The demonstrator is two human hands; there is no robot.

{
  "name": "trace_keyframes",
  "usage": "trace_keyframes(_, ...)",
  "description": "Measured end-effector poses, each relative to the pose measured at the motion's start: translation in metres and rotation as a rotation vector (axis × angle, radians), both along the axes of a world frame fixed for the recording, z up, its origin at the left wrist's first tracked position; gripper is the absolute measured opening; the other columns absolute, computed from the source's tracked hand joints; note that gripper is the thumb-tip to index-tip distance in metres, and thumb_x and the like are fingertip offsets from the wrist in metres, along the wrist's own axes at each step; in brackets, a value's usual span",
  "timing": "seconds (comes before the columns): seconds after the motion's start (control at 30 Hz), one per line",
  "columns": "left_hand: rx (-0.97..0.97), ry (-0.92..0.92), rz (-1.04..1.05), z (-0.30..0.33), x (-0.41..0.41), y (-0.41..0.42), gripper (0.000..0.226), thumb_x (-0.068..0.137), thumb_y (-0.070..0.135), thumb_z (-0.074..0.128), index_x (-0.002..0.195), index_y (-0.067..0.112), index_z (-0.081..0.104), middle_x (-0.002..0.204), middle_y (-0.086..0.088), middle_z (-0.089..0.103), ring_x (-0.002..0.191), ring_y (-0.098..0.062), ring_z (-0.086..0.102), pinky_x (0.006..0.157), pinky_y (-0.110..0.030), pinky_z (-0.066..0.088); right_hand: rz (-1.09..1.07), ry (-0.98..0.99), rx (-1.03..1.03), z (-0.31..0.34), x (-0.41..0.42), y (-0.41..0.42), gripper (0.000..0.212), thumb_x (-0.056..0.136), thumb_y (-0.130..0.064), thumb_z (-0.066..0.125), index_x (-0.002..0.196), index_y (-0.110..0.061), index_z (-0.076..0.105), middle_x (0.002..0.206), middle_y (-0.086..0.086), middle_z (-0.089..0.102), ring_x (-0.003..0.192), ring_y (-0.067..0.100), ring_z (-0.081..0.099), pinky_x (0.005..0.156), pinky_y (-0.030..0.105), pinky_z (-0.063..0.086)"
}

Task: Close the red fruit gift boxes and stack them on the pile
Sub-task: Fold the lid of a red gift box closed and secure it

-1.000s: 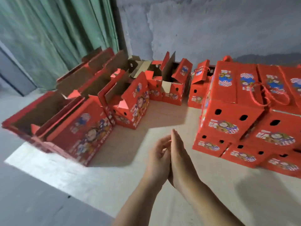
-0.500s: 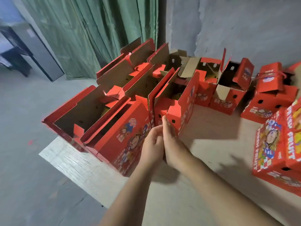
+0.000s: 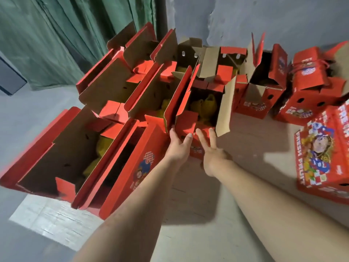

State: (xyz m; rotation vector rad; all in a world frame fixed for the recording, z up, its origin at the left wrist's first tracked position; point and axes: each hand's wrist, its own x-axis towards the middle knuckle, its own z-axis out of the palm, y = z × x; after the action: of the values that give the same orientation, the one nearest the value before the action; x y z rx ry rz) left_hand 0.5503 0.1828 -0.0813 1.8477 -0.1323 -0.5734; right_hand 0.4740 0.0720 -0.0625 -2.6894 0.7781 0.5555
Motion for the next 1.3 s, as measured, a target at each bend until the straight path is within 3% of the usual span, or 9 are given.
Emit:
trace_keyframes(0.1, 0.136, -0.092, -0.004, -0.013, 0.002, 0.003, 0.061, 0.104, 0.054, 0.051, 0.157, 0.027, 0.034, 0.15, 0.003, 0.054, 0.14, -0.019, 0.05, 0.116, -0.039, 0.039, 0.011, -0.082, 0.037, -0.005, -0.014, -0.011, 0.115, 0.087, 0.001, 0.059, 0.154, -0.053, -0.018, 0.167, -0.006, -0.022, 0.111, 0.041, 0.064, 0.077, 0.041, 0.049)
trace_keyframes(0.3, 0.256, -0.049, -0.044, -0.017, -0.058, -0.001, 0.051, 0.093, 0.082, 0.037, 0.108, 0.037, 0.055, 0.099, 0.016, 0.066, 0.098, -0.017, 0.063, 0.082, -0.036, 0.044, -0.065, -0.38, -0.063, -0.02, -0.074, -0.032, 0.05, 0.096, -0.006, 0.054, 0.135, -0.032, 0.037, 0.142, 0.005, 0.033, 0.095, 0.044, 0.064, 0.073, 0.046, 0.054)
trace_keyframes(0.47, -0.013, 0.094, -0.057, -0.026, -0.175, -0.005, 0.044, 0.093, 0.074, 0.048, 0.109, 0.037, 0.067, 0.105, 0.011, 0.073, 0.093, -0.01, 0.07, 0.088, -0.034, 0.055, -0.145, -0.58, -0.022, -0.041, -0.169, -0.058, 0.04, 0.091, -0.01, 0.061, 0.128, -0.021, 0.051, 0.132, 0.004, 0.041, 0.089, 0.039, 0.065, 0.067, 0.045, 0.054)
trace_keyframes(0.7, -0.188, 0.73, -0.37, -0.025, -0.309, -0.078, 0.051, 0.101, 0.062, 0.033, 0.106, 0.017, 0.057, 0.113, -0.004, 0.079, 0.072, -0.022, 0.066, 0.067, -0.03, 0.046, -0.136, -0.705, 0.067, -0.049, -0.331, -0.139, 0.047, 0.08, 0.007, 0.07, 0.122, -0.014, 0.068, 0.146, 0.0, 0.048, 0.114, 0.026, 0.063, 0.078, 0.028, 0.051)
trace_keyframes(0.83, -0.031, 0.769, -0.449, -0.024, -0.399, -0.126, 0.06, 0.103, 0.064, 0.018, 0.097, 0.016, 0.054, 0.107, -0.008, 0.08, 0.068, -0.02, 0.064, 0.062, -0.027, 0.043, -0.04, -0.636, 0.163, -0.047, -0.424, -0.187, 0.056, 0.085, 0.006, 0.065, 0.133, -0.023, 0.067, 0.157, -0.007, 0.045, 0.138, 0.015, 0.05, 0.108, 0.029, 0.045)
trace_keyframes(1.0, 0.072, 0.739, -0.588, -0.014, -0.479, -0.18, 0.071, 0.105, 0.059, 0.009, 0.1, 0.012, 0.063, 0.104, -0.01, 0.08, 0.064, -0.013, 0.056, 0.058, -0.025, 0.038, -0.23, -0.755, 0.333, -0.037, -0.523, -0.233, 0.073, 0.085, 0.0, 0.059, 0.138, -0.05, 0.047, 0.139, -0.029, 0.055, 0.122, 0.0, 0.06, 0.103, 0.014, 0.042)
trace_keyframes(1.13, 0.203, 0.569, -0.778, 0.004, -0.512, -0.218, 0.034, 0.104, 0.028, 0.035, 0.106, 0.015, 0.067, 0.114, -0.008, 0.078, 0.066, -0.009, 0.06, 0.059, -0.022, 0.039, -0.521, -0.902, 0.744, -0.024, -0.587, -0.278, 0.044, 0.087, 0.01, 0.058, 0.123, -0.017, 0.063, 0.121, 0.01, 0.069, 0.105, 0.017, 0.065, 0.095, 0.034, 0.047)
trace_keyframes(1.23, 0.158, 0.436, -0.559, 0.009, -0.507, -0.218, 0.036, 0.108, 0.021, 0.036, 0.104, 0.008, 0.07, 0.112, -0.012, 0.077, 0.065, -0.004, 0.061, 0.057, -0.018, 0.042, -0.581, -0.874, 0.787, -0.008, -0.611, -0.308, 0.051, 0.098, 0.015, 0.05, 0.117, -0.026, 0.072, 0.116, -0.009, 0.075, 0.115, 0.014, 0.064, 0.105, 0.026, 0.047)
trace_keyframes(1.3, 0.164, 0.441, -0.336, 0.013, -0.49, -0.21, 0.037, 0.105, 0.026, 0.039, 0.096, 0.01, 0.07, 0.09, -0.005, 0.079, 0.064, -0.016, 0.06, 0.06, -0.022, 0.045, -0.545, -0.864, 0.801, 0.001, -0.615, -0.317, 0.021, 0.098, -0.009, 0.067, 0.105, -0.026, 0.077, 0.121, -0.01, 0.07, 0.116, 0.007, 0.062, 0.108, 0.025, 0.047)
